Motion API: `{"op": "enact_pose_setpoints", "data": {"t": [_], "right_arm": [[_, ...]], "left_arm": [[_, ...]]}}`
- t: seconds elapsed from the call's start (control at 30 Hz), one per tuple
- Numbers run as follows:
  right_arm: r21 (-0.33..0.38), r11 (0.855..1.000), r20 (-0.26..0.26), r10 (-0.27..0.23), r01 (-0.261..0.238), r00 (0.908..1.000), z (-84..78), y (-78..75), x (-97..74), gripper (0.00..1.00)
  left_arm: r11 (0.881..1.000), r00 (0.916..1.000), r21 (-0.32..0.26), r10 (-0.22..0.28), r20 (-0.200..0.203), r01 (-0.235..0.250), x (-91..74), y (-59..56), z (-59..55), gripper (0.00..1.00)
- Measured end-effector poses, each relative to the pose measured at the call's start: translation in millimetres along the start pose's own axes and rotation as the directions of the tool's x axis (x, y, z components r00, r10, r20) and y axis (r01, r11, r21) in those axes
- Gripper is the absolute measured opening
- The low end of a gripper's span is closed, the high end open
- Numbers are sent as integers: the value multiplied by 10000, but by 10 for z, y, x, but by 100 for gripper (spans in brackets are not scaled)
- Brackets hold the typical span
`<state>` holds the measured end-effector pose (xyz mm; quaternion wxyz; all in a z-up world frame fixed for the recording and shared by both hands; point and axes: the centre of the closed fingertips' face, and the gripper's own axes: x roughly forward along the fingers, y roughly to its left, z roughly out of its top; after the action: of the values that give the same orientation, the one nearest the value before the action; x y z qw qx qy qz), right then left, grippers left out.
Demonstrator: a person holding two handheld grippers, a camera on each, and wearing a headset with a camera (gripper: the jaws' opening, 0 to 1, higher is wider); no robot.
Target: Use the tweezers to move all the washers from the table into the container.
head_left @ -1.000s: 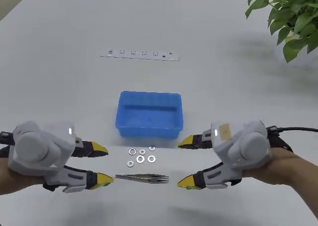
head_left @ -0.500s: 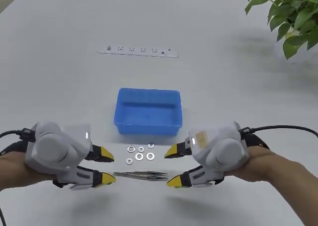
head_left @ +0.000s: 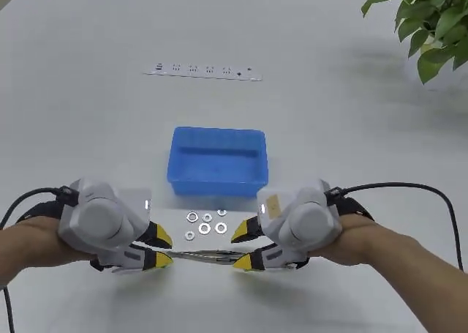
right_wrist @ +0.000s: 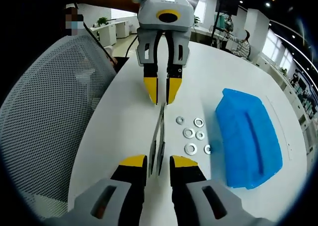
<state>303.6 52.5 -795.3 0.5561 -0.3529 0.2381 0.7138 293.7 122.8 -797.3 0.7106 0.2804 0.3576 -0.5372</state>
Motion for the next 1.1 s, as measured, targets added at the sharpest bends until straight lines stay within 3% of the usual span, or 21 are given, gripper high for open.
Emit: {"op": "enact_pose_setpoints", "data": {"t": [0.2,0.53,0.8,1.1], "right_arm": [[415,9991,65,-87,84,9999,-4,-29,47,17],[305,9995,-143,52,-48,9999,-48,1,87,13],[452,9990,-158,-1,8,9999,-54,-6,79,13],[378,9993,-167,-10,17,9999,-49,2,83,15]], "left_arm": [[9999,9997,127,-102,-206,105,52,11,-14,13],[9995,9997,265,-147,-176,152,79,44,-4,7],[9969,9994,737,-249,-258,267,77,14,-1,6],[9984,9993,506,-249,-281,263,25,-19,43,5]]}}
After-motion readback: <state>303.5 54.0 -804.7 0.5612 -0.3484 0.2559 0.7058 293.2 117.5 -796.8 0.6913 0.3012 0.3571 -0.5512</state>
